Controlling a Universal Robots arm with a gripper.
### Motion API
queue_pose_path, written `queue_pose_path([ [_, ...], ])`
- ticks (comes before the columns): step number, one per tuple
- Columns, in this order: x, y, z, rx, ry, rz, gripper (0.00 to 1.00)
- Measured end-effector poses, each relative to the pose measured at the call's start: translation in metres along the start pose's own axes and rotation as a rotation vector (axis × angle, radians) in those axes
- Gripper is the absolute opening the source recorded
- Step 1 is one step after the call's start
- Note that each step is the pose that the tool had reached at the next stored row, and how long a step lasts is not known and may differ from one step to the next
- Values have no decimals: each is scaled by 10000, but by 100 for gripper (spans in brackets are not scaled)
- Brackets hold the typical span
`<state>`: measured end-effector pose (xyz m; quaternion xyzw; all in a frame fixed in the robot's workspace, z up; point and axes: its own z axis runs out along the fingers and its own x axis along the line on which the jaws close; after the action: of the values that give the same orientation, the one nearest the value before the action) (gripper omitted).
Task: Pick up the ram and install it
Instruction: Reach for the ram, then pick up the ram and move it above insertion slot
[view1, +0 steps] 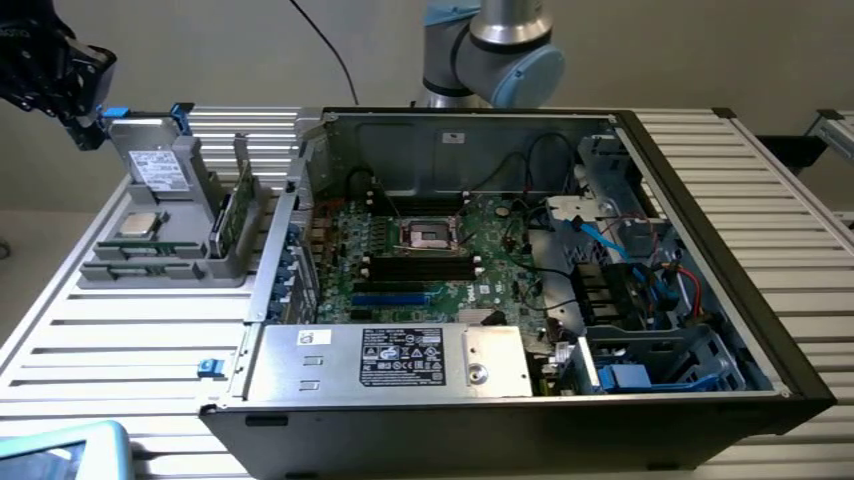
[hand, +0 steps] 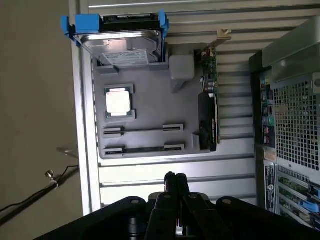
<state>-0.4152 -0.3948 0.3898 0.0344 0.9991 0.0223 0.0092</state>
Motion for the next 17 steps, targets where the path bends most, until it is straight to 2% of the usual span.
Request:
queue_pose_path([
  [4,82,30,24,0,0,1,11],
  [12,134,114,98,0,6,1,11],
  [17,136,115,98,1,11,1,11],
])
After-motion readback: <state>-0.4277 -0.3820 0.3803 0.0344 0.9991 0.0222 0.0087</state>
